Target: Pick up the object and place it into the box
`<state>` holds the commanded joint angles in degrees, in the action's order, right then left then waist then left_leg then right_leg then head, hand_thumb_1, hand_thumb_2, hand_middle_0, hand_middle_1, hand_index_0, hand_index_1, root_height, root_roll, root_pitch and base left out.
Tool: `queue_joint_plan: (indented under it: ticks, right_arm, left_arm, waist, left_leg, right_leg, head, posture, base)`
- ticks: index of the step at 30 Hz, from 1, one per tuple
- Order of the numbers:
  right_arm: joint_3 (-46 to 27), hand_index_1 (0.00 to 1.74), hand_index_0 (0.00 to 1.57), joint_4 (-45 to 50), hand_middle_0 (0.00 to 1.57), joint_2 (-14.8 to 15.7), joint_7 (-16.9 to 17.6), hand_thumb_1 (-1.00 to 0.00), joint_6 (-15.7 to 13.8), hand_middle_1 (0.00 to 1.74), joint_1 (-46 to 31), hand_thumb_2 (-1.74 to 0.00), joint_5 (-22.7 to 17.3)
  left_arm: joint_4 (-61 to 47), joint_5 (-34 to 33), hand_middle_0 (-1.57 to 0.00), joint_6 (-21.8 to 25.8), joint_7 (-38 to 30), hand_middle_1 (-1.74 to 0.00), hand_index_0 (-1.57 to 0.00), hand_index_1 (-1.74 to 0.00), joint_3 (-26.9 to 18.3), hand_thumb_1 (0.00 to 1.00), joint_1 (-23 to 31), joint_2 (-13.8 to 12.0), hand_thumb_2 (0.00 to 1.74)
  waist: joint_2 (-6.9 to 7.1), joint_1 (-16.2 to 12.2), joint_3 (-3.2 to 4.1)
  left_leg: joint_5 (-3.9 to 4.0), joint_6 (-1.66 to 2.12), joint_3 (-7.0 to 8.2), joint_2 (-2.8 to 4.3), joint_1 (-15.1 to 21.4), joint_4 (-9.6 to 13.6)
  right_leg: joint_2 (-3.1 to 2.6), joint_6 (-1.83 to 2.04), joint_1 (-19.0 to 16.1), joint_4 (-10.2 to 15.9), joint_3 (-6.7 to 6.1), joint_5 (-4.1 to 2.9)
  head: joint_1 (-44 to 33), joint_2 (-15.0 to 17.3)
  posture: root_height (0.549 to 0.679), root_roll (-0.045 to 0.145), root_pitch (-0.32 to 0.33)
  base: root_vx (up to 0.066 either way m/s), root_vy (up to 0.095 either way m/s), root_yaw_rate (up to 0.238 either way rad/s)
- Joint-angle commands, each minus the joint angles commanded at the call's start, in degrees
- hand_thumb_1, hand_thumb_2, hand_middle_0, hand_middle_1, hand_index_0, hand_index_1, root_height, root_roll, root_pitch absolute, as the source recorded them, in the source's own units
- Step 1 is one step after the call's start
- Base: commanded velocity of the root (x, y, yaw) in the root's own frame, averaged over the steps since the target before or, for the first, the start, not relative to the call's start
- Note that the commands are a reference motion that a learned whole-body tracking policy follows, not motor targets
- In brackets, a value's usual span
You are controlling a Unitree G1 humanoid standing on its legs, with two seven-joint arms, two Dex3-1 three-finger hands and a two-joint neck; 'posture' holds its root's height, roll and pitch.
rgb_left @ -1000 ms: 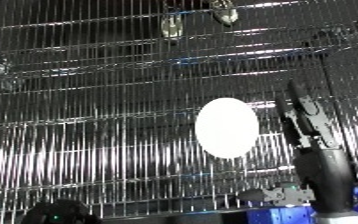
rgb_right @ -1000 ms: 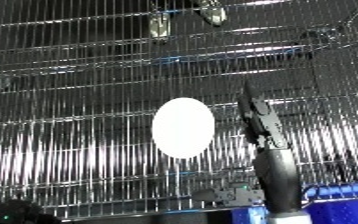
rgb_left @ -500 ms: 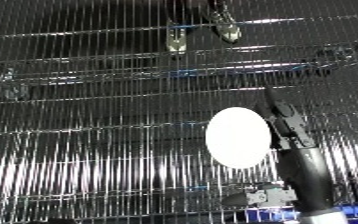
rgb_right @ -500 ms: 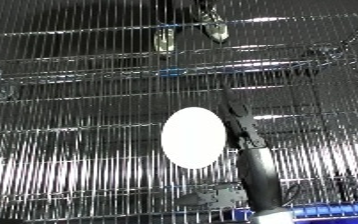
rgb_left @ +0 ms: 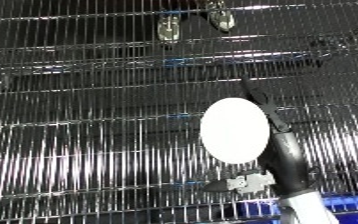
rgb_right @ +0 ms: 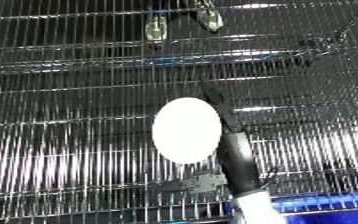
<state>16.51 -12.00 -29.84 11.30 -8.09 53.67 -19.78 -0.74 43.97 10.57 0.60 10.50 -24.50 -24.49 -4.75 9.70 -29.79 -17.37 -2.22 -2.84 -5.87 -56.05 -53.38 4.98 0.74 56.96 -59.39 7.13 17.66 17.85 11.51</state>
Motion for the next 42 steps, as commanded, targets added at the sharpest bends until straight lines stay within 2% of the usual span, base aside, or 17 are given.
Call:
queue_joint_plan:
  ticks: [7, 16, 20, 22, 26, 29, 36, 42]
  right_arm:
    - [-0.61, 0.96, 0.86, -0.41, 0.86, -0.27, -0.58, -0.55, -1.26, 0.96, -1.02, -0.96, -0.83]
    - [-0.66, 1.74, 1.57, -0.43, 1.57, -0.28, -0.73, -1.0, -1.41, 1.74, -1.19, -1.74, -0.88]
    - [-0.65, 1.74, 1.57, -0.38, 1.57, -0.18, -0.8, -1.0, -1.48, 1.74, -1.49, -1.74, -0.62]
    - [-0.9, 1.74, 1.57, 0.45, 1.57, 0.28, -0.27, -1.0, -1.8, 1.74, -2.46, -1.74, 0.19]
    - [-3.48, 1.74, 1.57, 6.95, 1.57, 1.57, 1.92, -1.0, -3.22, 1.74, -8.11, -1.74, 3.26]
    - [-5.26, 1.74, 1.57, 11.16, 1.57, 1.97, 3.15, -1.0, -4.12, 1.74, -12.32, -1.74, 4.75]
    - [-8.76, 1.74, 1.57, 15.76, 1.57, 2.87, 4.88, -1.0, -7.06, 1.74, -20.33, -1.74, 5.26]
    - [-12.09, 1.74, 1.57, 18.75, 1.57, 2.96, 6.04, -1.0, -8.95, 1.74, -27.05, -1.74, 4.01]
  left_arm:
    - [-0.38, -0.02, -1.57, 0.44, 0.09, -1.74, -1.57, -1.74, 0.07, 1.0, 0.8, 0.09, 1.74]
    - [-0.41, -0.07, -1.57, 0.52, 0.07, -1.74, -1.57, -1.74, 0.13, 1.0, 0.92, 0.09, 1.74]
    - [-0.52, -0.16, -1.57, 0.59, -0.02, -1.74, -1.57, -1.74, -0.02, 1.0, 1.06, 0.12, 1.74]
    - [-0.53, -0.39, -1.57, 0.73, -0.02, -1.74, -1.57, -1.74, -0.3, 1.0, 1.57, 0.16, 1.74]
    - [-0.34, -1.31, -1.57, 1.34, 0.22, -1.74, -1.57, -1.74, -1.39, 1.0, 4.18, 0.81, 1.74]
    - [-0.36, -1.61, -1.57, 1.53, 0.37, -1.74, -1.57, -1.74, -2.09, 1.0, 5.96, 1.3, 1.74]
    - [0.79, -1.05, -1.57, 1.31, 0.44, -1.74, -1.57, -1.74, -3.83, 1.0, 8.82, 1.57, 1.74]
    - [0.79, -0.22, -1.57, 0.94, 0.87, -1.74, -1.57, -1.74, -6.09, 1.0, 11.31, 0.75, 1.74]
  waist:
    - [0.06, -0.23, 0.0]
    - [0.09, -0.22, 0.0]
    - [0.2, -0.27, 0.0]
    - [0.46, -0.53, 0.0]
    - [1.49, -2.38, 0.0]
    - [2.04, -3.68, 0.0]
    - [2.78, -6.56, 0.0]
    - [3.08, -8.98, 0.0]
  left_leg:
    - [0.21, -0.12, -0.01, 0.06, -0.14, 0.49]
    - [0.27, -0.14, 0.0, 0.08, -0.01, 0.62]
    - [0.37, -0.1, -0.02, 0.23, 0.44, 0.95]
    - [0.72, 0.04, -0.06, 0.61, 1.82, 2.1]
    - [2.32, 0.56, 0.23, 1.93, 7.96, 7.78]
    - [2.87, 0.79, 0.61, 2.51, 11.13, 10.38]
    - [2.72, 1.1, 1.65, 3.32, 16.15, 12.65]
    - [1.38, 1.12, 2.59, 3.79, 19.85, 12.49]
  right_leg:
    - [-0.26, 0.02, 0.19, 0.27, -0.05, -0.16]
    - [-0.29, 0.02, 0.08, 0.36, -0.06, -0.22]
    - [-0.34, 0.08, -0.27, 0.59, 0.03, -0.3]
    - [-0.49, 0.26, -1.34, 1.37, 0.13, -0.61]
    - [-1.16, 0.87, -6.37, 5.87, -0.27, -1.92]
    - [-1.46, 1.15, -9.11, 8.22, -0.72, -2.48]
    - [-1.82, 1.36, -13.87, 10.84, -1.99, -2.85]
    - [-1.98, 1.22, -17.55, 12.05, -3.34, -2.74]
  head:
    - [-0.03, -0.15]
    - [-0.03, -0.15]
    - [-0.23, -0.12]
    - [-0.52, 0.03]
    - [-1.01, 0.34]
    - [-0.44, 0.92]
    - [-0.07, 2.45]
    - [2.09, 4.97]
  posture:
    - [0.588, 0.024, 0.333]
    - [0.589, 0.024, 0.332]
    - [0.589, 0.024, 0.329]
    - [0.592, 0.024, 0.321]
    - [0.608, 0.026, 0.29]
    - [0.616, 0.028, 0.273]
    - [0.624, 0.031, 0.231]
    - [0.629, 0.038, 0.188]
  base:
    - [-0.002, -0.008, -0.004]
    - [-0.001, 0.0, -0.001]
    - [-0.007, -0.013, -0.011]
    - [-0.023, -0.055, -0.06]
    - [-0.04, -0.046, -0.211]
    - [-0.032, -0.007, -0.222]
    - [-0.009, 0.013, -0.232]
    - [0.009, 0.017, -0.226]
